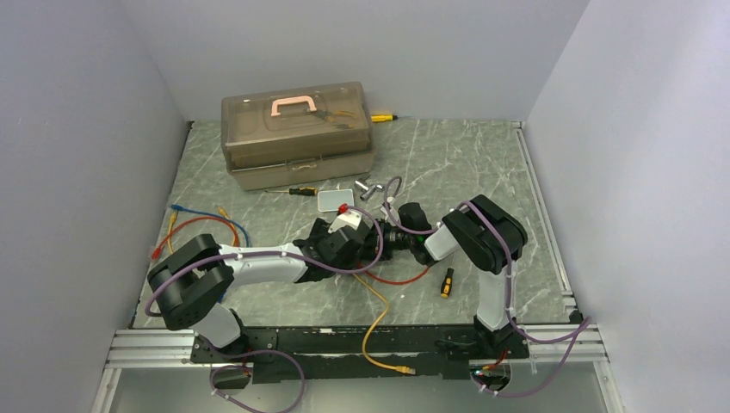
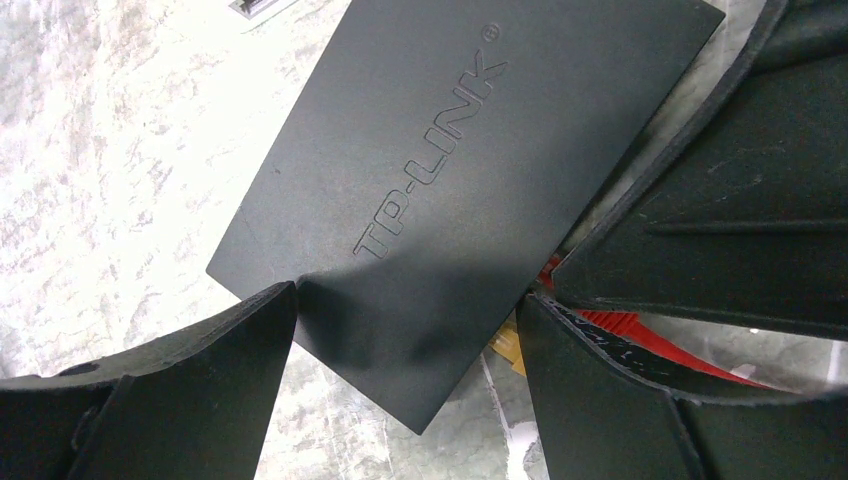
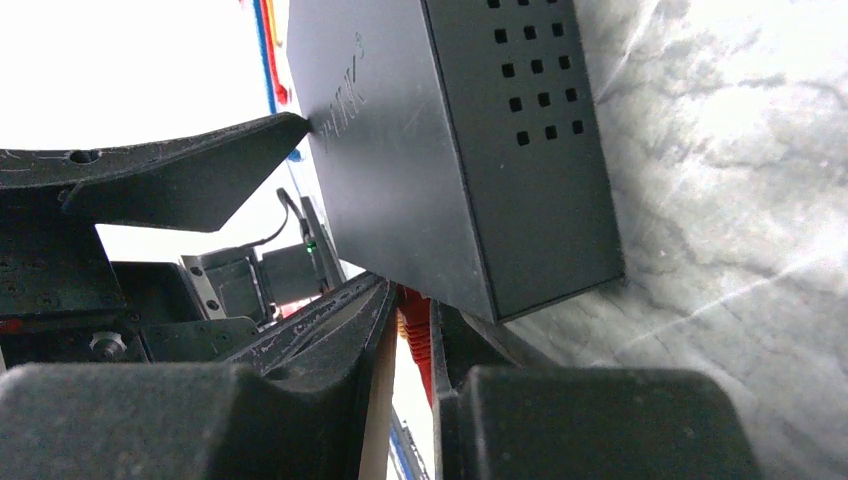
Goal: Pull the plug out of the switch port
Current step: Pull the connector from the switch port.
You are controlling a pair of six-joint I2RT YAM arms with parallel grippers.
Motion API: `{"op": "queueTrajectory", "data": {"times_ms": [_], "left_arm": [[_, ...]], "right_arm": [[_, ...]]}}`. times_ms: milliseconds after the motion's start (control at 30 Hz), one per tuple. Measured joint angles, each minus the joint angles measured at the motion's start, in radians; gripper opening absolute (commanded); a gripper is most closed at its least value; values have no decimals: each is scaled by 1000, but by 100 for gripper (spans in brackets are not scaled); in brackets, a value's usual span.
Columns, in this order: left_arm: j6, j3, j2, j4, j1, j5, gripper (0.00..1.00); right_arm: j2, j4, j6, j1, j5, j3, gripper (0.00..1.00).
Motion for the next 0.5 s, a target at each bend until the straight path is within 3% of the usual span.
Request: {"op": "queueTrajectory", "data": {"times_ms": [500], "left_arm": [[-20,6,20,23,8,-33,89]], "right_arm": [[-19,-45,-16,-1,-72,-39,0]]}}
